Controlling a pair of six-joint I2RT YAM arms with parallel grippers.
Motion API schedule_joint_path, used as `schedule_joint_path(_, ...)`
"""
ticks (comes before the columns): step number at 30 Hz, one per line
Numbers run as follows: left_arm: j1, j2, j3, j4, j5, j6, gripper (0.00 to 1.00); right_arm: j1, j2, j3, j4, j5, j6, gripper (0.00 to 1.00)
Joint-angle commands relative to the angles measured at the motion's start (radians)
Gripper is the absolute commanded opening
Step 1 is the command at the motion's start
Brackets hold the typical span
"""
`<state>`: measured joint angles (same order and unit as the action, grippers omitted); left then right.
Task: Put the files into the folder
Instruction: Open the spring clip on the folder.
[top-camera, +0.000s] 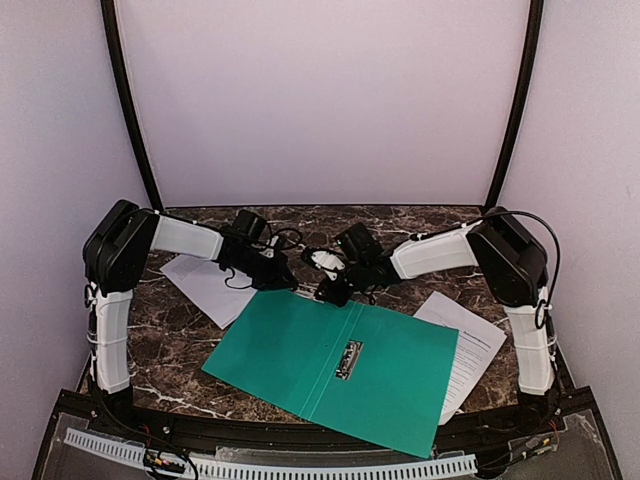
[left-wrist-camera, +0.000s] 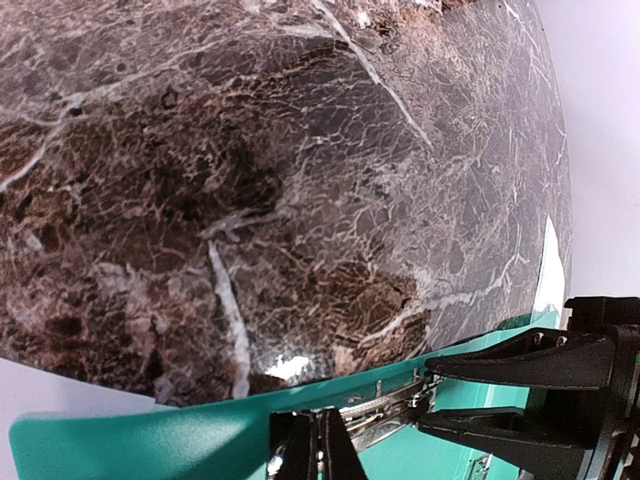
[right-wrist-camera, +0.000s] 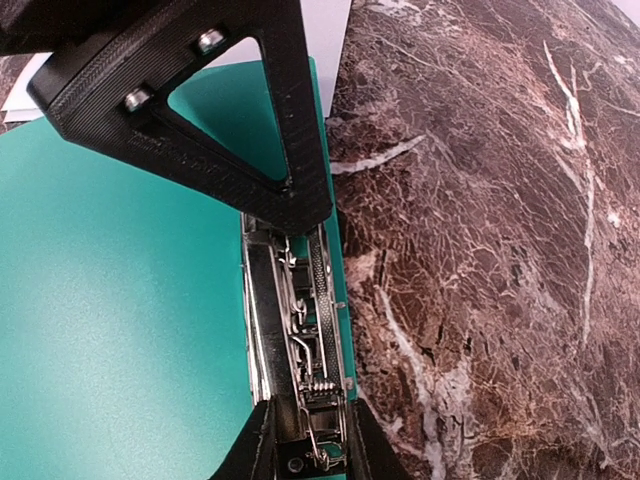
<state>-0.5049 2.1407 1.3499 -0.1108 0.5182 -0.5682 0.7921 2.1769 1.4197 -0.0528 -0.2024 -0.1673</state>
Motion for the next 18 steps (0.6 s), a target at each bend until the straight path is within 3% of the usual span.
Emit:
schedule_joint_path(1, -0.041, 0.068, -0.100, -0.291, -0.030, 0.007, 0.01, 0.014, 0.082, -0.005, -0.150, 0.078, 0.067, 0.20)
schedule_joint_path(18, -0.041, -0.037, -0.119, -0.165, 0.102, -0.086, 0.01, 0.022, 0.090, -0.020, -0.177, 0.145, 0.147, 0.17)
